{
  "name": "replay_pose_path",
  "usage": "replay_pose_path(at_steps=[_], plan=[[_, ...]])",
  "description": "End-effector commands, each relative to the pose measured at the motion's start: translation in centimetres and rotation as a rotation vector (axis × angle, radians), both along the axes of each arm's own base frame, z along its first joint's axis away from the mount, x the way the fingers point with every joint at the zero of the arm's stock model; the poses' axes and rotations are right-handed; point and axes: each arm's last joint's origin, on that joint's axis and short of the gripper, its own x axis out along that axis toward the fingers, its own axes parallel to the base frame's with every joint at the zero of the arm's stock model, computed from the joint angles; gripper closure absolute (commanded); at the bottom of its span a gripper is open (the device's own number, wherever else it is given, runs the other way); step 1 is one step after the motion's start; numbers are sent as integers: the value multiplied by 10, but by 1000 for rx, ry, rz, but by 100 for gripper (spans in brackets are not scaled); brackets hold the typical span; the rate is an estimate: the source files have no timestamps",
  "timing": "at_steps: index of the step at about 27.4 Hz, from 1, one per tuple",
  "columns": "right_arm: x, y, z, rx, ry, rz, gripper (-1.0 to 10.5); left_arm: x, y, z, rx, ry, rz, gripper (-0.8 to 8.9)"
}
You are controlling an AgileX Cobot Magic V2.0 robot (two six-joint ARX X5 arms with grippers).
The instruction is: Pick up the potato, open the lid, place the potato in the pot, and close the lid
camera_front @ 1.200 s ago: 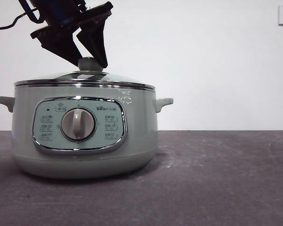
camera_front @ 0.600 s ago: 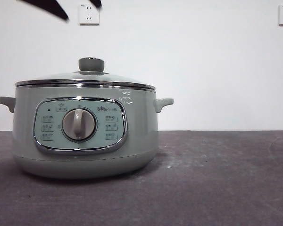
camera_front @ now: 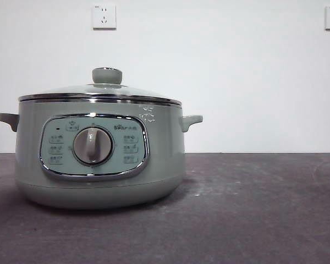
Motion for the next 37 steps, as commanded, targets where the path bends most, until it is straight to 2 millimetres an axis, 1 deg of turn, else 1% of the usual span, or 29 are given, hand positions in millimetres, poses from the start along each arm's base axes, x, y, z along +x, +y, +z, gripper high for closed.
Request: replay_pose_path(at_steps=[1, 3, 4, 6, 8, 12, 26, 29, 32, 34, 37], plan=[[-1, -1, -36, 53, -40, -10, 958, -10, 4, -30, -5, -25, -13, 822], [-4, -4, -62, 112, -68, -18, 958, -21, 10, -54, -23, -53, -22, 822], [-4, -4, -69, 125, -65, -22, 958, -24, 11, -60, -30, -65, -24, 822], [-3, -3, -83, 133, -45, -31, 958, -28, 14, -70, -42, -84, -27, 822], [-2, -2, -89, 113, -11, -38, 957, -30, 15, -71, -44, -83, -28, 821], [2, 2, -93, 95, 15, -34, 946, -30, 15, -71, -46, -75, -27, 817], [2, 2, -96, 72, 38, -36, 946, -23, 10, -79, 10, -22, -35, 817], [2, 2, -96, 72, 38, -36, 946, -30, 17, -75, 86, -108, -54, 817], [2, 2, -96, 72, 38, -36, 946, -37, 28, -71, 90, -170, -16, 817], [2, 2, -96, 72, 38, -36, 946, -40, 35, -75, 73, -194, 17, 817], [2, 2, -96, 72, 38, -36, 946, -44, 45, -88, 53, -228, 75, 817]])
